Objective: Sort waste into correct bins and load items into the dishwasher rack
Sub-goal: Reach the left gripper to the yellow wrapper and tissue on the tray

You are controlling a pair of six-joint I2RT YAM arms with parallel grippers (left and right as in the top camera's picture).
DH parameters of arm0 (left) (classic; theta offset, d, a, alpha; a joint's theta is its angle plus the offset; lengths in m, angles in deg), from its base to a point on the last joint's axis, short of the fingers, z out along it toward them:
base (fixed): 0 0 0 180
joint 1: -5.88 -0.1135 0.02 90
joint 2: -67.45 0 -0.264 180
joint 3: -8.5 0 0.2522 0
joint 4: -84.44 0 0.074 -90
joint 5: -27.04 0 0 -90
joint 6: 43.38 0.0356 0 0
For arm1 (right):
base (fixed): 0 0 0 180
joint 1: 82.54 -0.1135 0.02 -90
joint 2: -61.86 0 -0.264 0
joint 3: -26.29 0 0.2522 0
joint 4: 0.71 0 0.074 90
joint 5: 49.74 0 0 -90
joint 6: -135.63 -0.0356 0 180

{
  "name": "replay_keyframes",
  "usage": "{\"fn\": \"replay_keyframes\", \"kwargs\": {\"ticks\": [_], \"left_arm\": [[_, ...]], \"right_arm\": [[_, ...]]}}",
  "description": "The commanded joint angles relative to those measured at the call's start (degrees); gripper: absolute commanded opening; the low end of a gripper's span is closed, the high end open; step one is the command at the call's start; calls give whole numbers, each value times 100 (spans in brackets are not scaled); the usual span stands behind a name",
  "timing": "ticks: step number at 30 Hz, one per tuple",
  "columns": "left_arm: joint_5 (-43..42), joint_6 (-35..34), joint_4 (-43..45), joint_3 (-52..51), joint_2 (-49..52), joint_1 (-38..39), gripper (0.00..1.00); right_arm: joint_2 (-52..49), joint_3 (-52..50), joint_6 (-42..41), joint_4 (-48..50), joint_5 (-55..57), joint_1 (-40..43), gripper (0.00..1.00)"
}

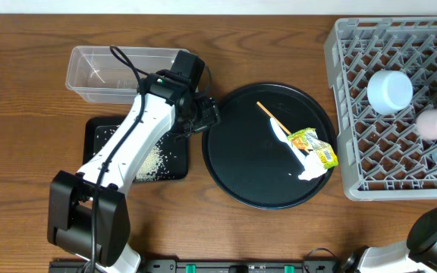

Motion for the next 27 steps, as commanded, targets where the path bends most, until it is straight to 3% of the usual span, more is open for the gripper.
{"fn": "replay_keyframes", "kwargs": {"ticks": [1,6,13,16,20,27], "left_arm": [[17,74,-13,-17,-42,-17,80],[-35,192,-42,-17,-42,-17,81],[-433,1246,57,-15,-52,341,78],[-260,1488,98,-15,-52,761,82],[466,1102,125,-15,-48,1298,85],[511,831,625,-17,-42,1974,86]], "right_arm": [[-17,127,83,-39,-72,22,95],[-15,280,160,-391,-446,22,99],[81,1025,1543,-977,-3145,11,99],[118,1180,1657,-1029,-3921,11,99],[122,1178,1598,-1165,-4011,11,99],[122,1174,1598,-1646,-3401,11,99]]}}
